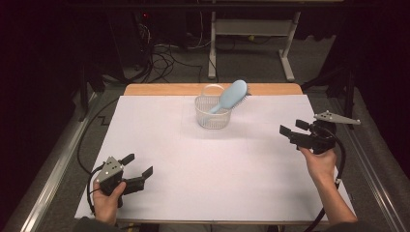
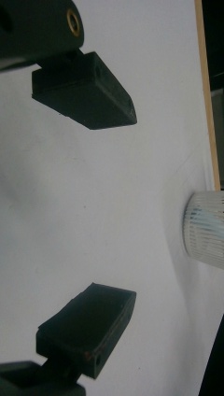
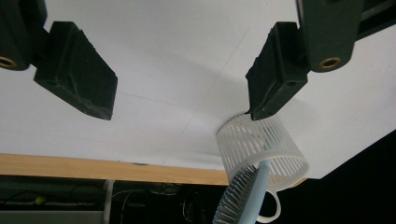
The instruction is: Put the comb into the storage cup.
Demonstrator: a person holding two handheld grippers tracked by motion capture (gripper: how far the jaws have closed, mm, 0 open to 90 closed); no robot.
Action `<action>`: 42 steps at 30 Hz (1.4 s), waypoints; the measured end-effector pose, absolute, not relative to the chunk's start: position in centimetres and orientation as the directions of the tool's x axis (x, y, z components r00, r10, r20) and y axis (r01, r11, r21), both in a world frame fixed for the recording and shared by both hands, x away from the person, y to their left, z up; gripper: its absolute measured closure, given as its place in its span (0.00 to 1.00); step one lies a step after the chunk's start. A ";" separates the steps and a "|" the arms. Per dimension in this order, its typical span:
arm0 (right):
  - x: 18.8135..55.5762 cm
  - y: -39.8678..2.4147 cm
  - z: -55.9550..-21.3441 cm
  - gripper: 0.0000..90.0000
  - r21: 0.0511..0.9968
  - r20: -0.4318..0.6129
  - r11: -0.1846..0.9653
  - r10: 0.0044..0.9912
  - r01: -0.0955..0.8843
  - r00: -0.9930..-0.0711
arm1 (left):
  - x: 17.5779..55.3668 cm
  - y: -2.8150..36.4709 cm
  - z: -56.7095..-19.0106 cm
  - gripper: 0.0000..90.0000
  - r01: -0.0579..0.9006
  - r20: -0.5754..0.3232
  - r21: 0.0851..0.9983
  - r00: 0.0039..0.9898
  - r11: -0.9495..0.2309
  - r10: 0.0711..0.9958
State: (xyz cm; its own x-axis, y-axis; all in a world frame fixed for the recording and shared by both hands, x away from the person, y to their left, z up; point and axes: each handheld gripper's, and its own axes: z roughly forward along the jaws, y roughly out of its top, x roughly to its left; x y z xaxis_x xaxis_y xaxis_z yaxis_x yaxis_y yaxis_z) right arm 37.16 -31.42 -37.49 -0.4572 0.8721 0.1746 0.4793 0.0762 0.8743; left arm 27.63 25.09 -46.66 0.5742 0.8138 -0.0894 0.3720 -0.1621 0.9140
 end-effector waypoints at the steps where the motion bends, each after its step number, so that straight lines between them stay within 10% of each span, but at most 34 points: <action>1: 37.1 -31.4 -37.5 0.28 0.874 0.175 0.076 0.872 0.480 -0.457 | 27.6 25.1 -46.7 0.17 0.372 -0.088 0.914 0.574 -0.163 0.814; 42: 33.9 -32.7 -38.4 0.21 0.904 0.149 0.061 0.882 0.423 -0.446 | 27.8 25.2 -46.7 0.17 0.381 -0.097 0.911 0.567 -0.156 0.818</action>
State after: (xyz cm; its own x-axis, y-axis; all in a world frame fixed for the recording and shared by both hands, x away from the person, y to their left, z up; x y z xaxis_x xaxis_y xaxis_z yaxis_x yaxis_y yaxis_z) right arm 33.95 -32.75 -38.45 -0.4463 0.8824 0.1491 0.4226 0.0610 0.9043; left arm 27.85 25.25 -46.75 0.5670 0.8179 -0.0973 0.3815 -0.1561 0.9111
